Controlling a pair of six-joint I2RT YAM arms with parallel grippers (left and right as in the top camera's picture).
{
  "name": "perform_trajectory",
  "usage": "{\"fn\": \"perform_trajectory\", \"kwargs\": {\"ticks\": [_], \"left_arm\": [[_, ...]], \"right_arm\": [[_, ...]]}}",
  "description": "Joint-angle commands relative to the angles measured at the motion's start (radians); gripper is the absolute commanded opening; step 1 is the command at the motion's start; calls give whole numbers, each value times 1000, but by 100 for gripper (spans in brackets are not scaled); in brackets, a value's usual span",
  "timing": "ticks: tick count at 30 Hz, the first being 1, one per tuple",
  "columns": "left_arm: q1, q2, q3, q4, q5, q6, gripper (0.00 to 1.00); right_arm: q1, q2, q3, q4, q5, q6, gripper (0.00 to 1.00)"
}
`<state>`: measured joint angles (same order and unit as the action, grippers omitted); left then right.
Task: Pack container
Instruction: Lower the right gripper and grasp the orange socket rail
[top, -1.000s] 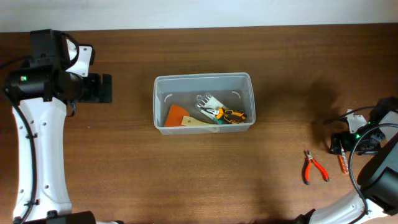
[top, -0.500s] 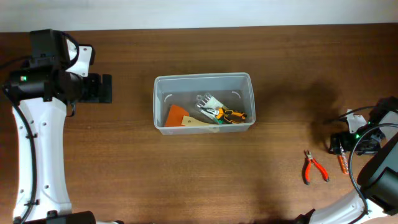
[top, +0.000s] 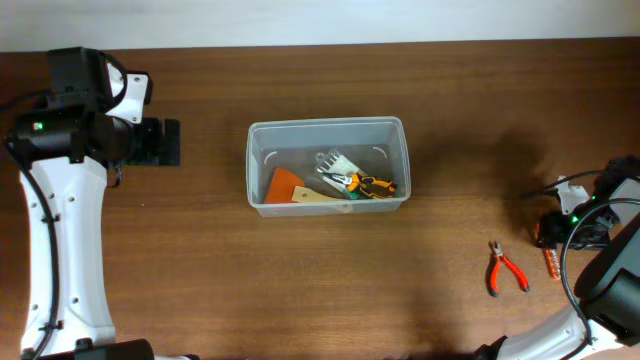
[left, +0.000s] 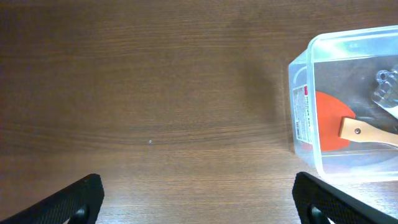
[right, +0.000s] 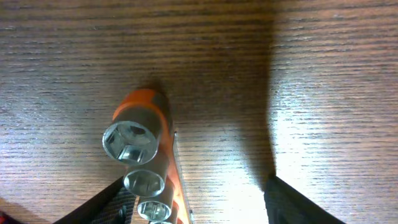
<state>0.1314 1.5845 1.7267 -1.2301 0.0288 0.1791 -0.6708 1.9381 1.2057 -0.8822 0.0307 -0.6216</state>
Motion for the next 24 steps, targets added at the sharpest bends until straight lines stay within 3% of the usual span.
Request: {"fn": "perform_trajectory", "kwargs": {"ticks": [1, 3, 4, 16, 20, 24], "left_arm": [[3, 7, 15, 2, 1, -5, 99], [2, 7, 15, 2, 1, -5, 99], [3, 7, 15, 2, 1, -5, 99], [2, 7, 15, 2, 1, -5, 99], [2, 7, 15, 2, 1, -5, 99], [2, 7, 15, 2, 1, -5, 99]], "right_arm": [[3, 45, -47, -7, -26, 5, 64], [3, 45, -47, -7, -27, 5, 56], [3, 45, -47, -7, -27, 9, 47], [3, 45, -46, -6, -27, 10, 37], [3, 45, -46, -3, -27, 35, 28], [3, 45, -46, -3, -27, 35, 27]]}}
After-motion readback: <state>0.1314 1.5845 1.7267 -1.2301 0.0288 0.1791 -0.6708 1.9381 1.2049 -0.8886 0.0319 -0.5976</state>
